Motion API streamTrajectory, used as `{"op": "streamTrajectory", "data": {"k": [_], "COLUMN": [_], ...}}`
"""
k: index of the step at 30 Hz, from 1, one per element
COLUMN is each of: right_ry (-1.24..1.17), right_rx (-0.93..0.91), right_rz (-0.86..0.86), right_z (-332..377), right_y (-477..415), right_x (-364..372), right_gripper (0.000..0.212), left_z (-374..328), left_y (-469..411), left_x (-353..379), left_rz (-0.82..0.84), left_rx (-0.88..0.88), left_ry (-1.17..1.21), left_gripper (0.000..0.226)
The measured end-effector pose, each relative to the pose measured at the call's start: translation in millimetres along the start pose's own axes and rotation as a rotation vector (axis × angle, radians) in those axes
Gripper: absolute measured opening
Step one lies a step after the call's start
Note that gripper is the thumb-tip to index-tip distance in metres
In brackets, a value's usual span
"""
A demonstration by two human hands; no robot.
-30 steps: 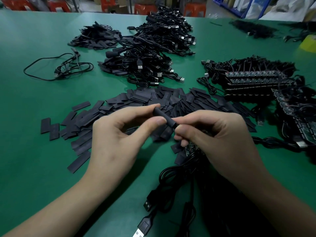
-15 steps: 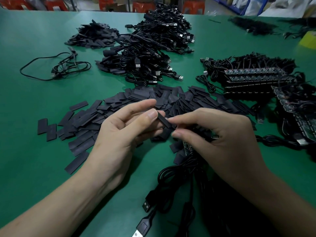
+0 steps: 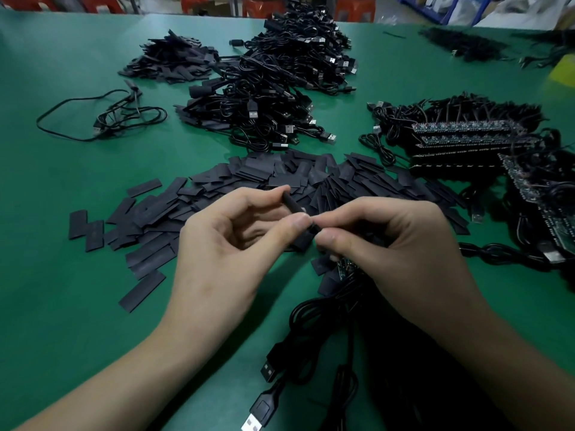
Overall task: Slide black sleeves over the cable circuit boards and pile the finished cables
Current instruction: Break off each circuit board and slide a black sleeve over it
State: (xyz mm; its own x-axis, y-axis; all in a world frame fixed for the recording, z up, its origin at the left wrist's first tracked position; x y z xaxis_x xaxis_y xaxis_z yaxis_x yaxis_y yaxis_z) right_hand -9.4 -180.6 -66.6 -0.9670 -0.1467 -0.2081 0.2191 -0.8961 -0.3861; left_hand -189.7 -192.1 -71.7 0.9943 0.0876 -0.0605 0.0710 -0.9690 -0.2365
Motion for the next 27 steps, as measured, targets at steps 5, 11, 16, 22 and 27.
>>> {"op": "streamTrajectory", "data": {"k": [5,11,16,22,27], "right_ry": [-0.133,-0.135,-0.086,0.125,0.164], "right_rx": [0.029,0.056,0.073,0.01,-0.017], "right_rz": [0.002,0.042,0.058,0.019,-0.014], "right_z": [-1.6,-2.9,-2.9,3.0,6.5], "right_y": [-1.0,-1.2,-0.2,0.5,2.0], "right_x": [-1.9,-2.2,-2.1,2.0,3.2], "right_gripper": [0.017,0.021,0.017,0.016,0.02], "left_z": [0.4,2.5,3.9,0.6,2.4], "left_y": [-2.2,-5.0,-3.0,1.4,0.7], "left_x": [-2.3,-4.1,-3.8,0.9,-0.9], "left_rz": [0.079,0.093,0.066,0.001,0.035], "left_rx": [0.033,0.027,0.058,0.106,0.145], "left_ry": [-0.056,-0.123,-0.233,-0.326,-0.35], "left_gripper": [0.039,0.038,0.03,0.027,0.033]}}
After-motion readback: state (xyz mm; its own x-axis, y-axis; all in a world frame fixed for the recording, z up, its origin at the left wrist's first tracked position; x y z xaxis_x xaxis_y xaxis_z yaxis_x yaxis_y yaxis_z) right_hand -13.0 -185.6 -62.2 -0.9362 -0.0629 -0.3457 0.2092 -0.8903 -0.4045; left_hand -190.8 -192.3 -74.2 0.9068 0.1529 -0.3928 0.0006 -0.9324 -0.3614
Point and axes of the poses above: each hand's wrist, its own y-axis away from the middle knuckle, its own x-axis out of the palm, z = x × y, the point moved 1 cm from there along -y, towards the middle knuckle, and after that the axes turned 9 degrees about -y, right-handed, at the moved point
